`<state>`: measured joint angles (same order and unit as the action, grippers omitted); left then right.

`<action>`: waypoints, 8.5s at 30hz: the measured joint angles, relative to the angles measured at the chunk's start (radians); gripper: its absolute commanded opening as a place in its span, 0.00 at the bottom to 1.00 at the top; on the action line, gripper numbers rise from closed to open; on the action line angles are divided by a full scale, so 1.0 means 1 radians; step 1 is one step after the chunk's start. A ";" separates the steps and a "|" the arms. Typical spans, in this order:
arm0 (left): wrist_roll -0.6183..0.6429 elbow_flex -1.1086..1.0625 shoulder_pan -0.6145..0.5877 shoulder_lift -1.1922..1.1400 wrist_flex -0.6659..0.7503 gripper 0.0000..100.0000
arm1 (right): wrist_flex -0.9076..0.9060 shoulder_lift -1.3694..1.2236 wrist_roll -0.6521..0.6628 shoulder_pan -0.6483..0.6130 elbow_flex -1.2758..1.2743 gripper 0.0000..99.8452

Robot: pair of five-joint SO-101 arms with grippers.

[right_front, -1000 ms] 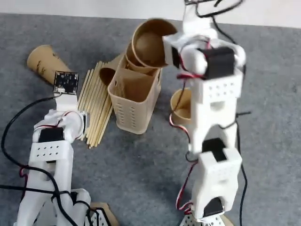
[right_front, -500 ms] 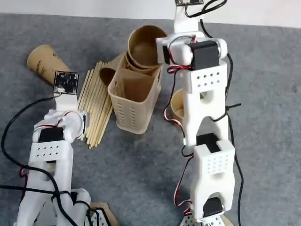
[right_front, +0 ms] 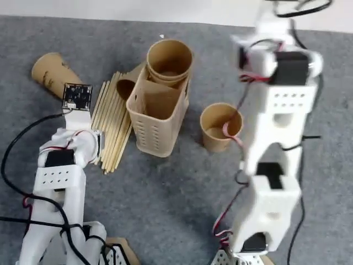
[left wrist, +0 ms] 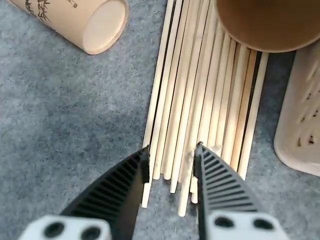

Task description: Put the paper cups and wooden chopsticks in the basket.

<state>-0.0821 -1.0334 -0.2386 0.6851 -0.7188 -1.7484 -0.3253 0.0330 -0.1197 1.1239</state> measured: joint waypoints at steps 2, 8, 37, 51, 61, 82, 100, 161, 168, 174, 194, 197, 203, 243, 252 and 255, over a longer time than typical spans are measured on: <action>0.000 0.000 0.000 0.000 0.000 0.17 | 0.000 0.089 0.041 0.025 -0.222 0.35; 0.000 0.000 0.000 0.000 0.003 0.17 | 0.146 0.230 0.103 0.025 -0.879 0.35; 0.000 0.000 0.000 0.000 0.003 0.17 | 0.017 0.381 0.017 0.021 -0.146 0.01; 0.000 -0.003 0.000 0.000 0.003 0.17 | 0.334 0.396 -0.049 -0.221 -0.428 0.01; 0.000 -0.003 0.000 0.000 0.003 0.17 | 0.416 0.394 -0.097 -0.230 -0.641 0.01; -0.003 0.250 -0.189 -0.040 -0.061 0.18 | 0.315 0.394 0.040 -0.302 -0.641 0.31; 0.031 1.989 -0.353 -1.455 -0.333 0.18 | 0.356 0.712 0.137 -0.302 -1.405 0.31; -0.069 2.519 0.146 -1.496 -1.034 0.22 | 0.649 1.381 0.137 -0.302 -2.213 0.31; -0.132 2.519 0.040 -1.468 -1.036 0.22 | 0.658 1.382 0.140 -0.302 -2.251 0.31; -0.172 2.519 -0.063 -1.468 -1.036 0.22 | 0.674 1.384 0.140 -0.302 -2.256 0.31; -0.203 2.432 -0.232 -1.761 -0.873 0.25 | 0.680 1.384 0.140 -0.304 -2.279 0.31; -0.203 2.441 -0.219 -1.788 -0.868 0.25 | 0.680 1.384 0.140 -0.304 -2.279 0.31; -0.221 2.446 -0.172 -1.823 -0.882 0.25 | 0.680 1.384 0.140 -0.304 -2.282 0.31; -0.479 2.619 0.064 -1.695 -1.040 0.28 | 0.680 1.387 0.140 -0.304 -2.285 0.31; -0.535 2.619 0.140 -1.766 -1.040 0.28 | 0.706 1.387 0.140 -0.304 -2.285 0.31; -0.554 2.619 0.176 -1.826 -1.033 0.28 | 0.706 1.387 0.140 -0.304 -2.285 0.31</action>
<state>-0.6360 1.5858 -0.0621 -1.1408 -1.7515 -1.0426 1.0618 0.1726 -0.4235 -1.1607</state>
